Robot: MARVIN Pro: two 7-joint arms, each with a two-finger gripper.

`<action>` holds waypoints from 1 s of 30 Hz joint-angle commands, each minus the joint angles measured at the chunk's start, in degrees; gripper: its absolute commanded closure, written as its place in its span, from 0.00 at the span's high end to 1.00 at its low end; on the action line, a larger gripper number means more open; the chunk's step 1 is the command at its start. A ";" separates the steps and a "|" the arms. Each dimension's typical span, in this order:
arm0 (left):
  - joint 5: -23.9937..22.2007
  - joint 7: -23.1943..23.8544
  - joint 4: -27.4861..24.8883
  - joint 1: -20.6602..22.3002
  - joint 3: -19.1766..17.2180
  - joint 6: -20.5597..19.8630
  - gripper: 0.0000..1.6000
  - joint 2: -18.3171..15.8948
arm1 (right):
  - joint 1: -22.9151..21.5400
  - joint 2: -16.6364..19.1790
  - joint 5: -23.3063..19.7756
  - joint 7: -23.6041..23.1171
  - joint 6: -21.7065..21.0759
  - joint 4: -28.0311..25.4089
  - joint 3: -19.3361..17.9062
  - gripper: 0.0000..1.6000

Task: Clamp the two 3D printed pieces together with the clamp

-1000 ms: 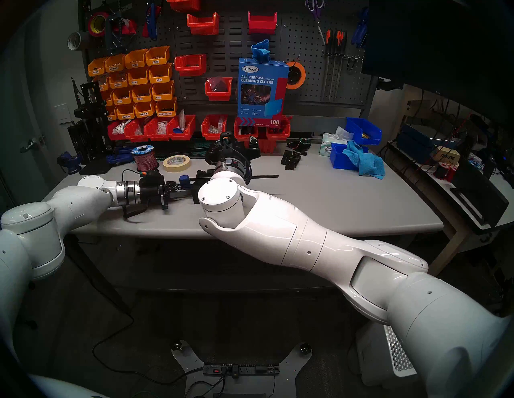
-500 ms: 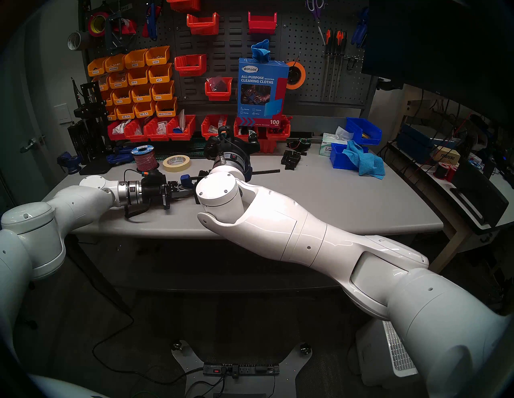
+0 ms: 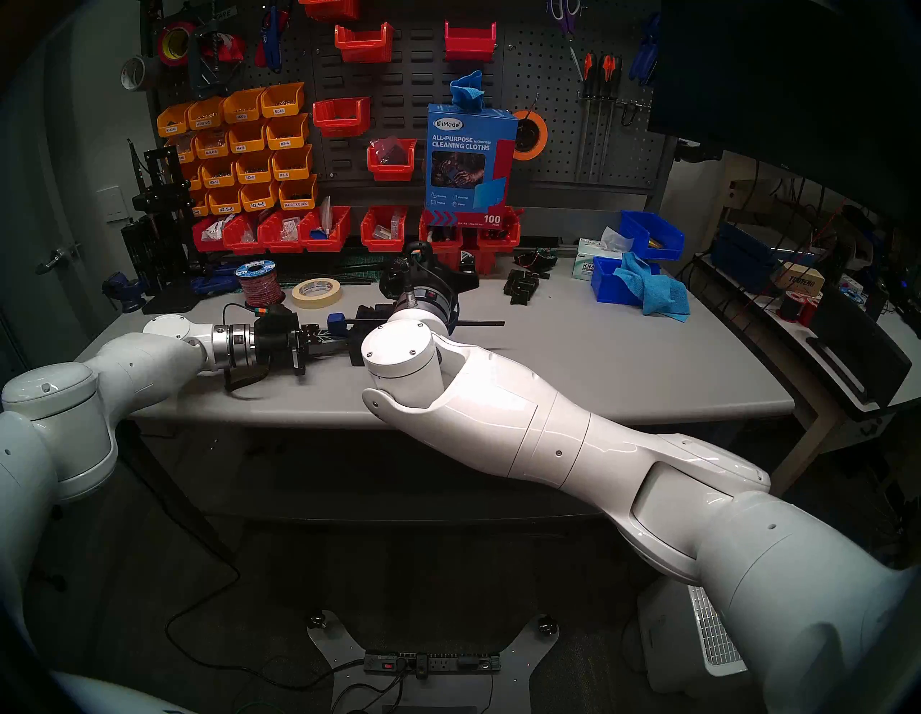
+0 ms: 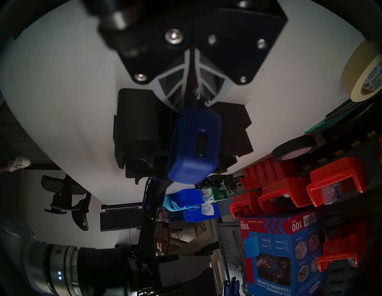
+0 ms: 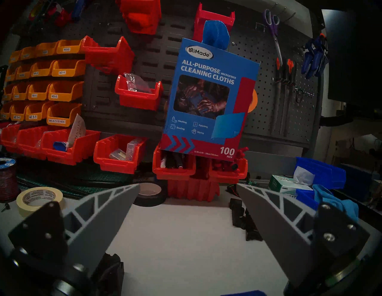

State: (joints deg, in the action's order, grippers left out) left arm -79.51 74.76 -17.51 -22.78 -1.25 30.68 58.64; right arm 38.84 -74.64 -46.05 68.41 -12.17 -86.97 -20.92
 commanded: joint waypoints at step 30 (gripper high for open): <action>-0.05 3.10 -0.44 0.42 -0.01 0.69 0.00 -0.55 | -1.42 6.50 2.42 5.86 0.42 -7.50 -2.59 1.00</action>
State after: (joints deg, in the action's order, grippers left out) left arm -79.61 73.91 -18.13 -22.83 -1.35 31.49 58.41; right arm 37.89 -68.77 -44.33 73.80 -11.43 -92.78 -23.46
